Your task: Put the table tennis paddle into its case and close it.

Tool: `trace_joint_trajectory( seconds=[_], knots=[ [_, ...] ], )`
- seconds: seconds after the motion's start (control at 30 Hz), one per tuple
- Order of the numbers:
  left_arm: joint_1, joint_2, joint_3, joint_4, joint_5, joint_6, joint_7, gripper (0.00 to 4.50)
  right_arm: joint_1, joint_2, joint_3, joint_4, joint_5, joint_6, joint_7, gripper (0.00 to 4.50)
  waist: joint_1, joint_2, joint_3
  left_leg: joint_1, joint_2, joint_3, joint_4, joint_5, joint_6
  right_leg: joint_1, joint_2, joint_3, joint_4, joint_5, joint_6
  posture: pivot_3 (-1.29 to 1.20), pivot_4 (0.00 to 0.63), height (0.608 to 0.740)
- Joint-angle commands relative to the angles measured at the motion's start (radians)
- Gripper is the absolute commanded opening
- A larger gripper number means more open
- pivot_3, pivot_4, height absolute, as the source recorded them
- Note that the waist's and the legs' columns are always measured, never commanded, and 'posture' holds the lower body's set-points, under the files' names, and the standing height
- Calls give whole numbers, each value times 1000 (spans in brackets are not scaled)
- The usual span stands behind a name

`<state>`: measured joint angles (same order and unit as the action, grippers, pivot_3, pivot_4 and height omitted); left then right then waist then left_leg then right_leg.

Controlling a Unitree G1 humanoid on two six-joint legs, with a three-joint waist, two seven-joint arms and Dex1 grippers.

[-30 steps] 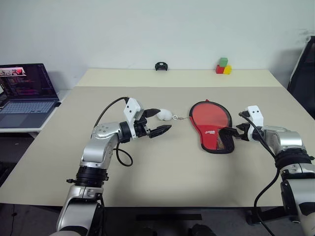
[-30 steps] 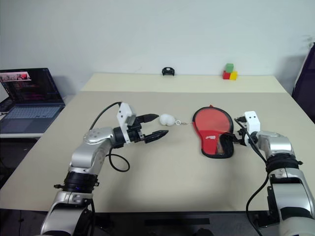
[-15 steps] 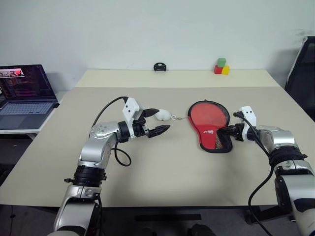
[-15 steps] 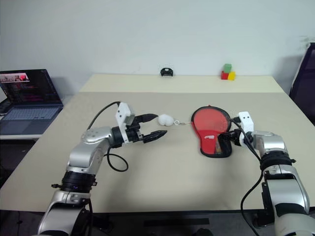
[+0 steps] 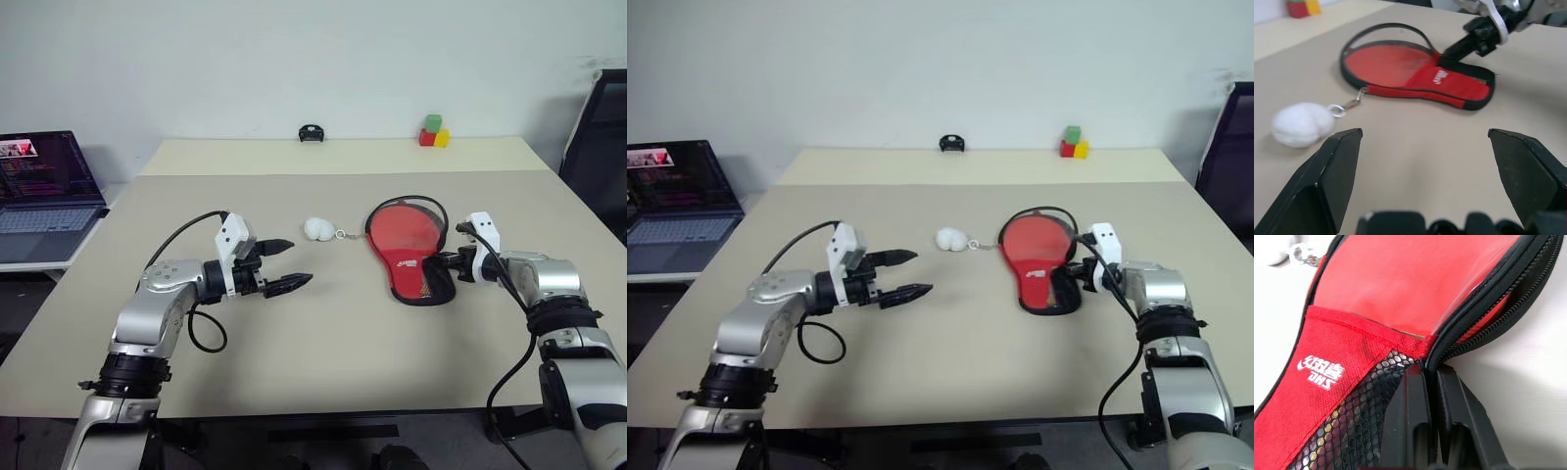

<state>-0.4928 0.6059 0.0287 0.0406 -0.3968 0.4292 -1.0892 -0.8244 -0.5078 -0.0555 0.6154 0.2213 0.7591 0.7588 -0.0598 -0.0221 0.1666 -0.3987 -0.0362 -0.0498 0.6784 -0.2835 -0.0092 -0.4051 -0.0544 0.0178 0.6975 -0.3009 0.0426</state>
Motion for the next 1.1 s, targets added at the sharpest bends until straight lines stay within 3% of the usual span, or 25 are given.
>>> trace_joint_trajectory(
  seconds=[0.03,0.23,0.7,0.9,1.1],
  knots=[
    [24,36,14,-77,-39,21,-29,4500,37,35,19,-161,53,87,23,32,0,0,0,0,0,0,0,0,0,0,0,0,0,0,0,0,150,740],
    [90,74,8,-133,-61,46,-58,4500,134,104,5,-407,116,254,-40,32,1,0,0,0,0,-1,0,-1,2,0,0,0,0,0,0,0,150,740],
    [177,93,7,-223,-97,87,-52,4500,363,281,-204,-990,232,811,-338,32,23,0,0,-1,0,-2,-1,-1,2,0,0,-1,-1,0,0,0,150,740],
    [212,110,-9,-256,-100,94,-81,4500,454,320,-207,-1112,292,855,-384,32,24,1,0,-1,0,-2,-1,-1,2,0,0,-1,-1,0,0,0,150,740],
    [240,147,-20,-281,-110,98,-125,4500,526,285,-202,-1168,387,855,-410,32,25,1,0,0,-1,-2,-1,-1,2,0,0,-1,-1,0,0,0,150,740]
  ],
)
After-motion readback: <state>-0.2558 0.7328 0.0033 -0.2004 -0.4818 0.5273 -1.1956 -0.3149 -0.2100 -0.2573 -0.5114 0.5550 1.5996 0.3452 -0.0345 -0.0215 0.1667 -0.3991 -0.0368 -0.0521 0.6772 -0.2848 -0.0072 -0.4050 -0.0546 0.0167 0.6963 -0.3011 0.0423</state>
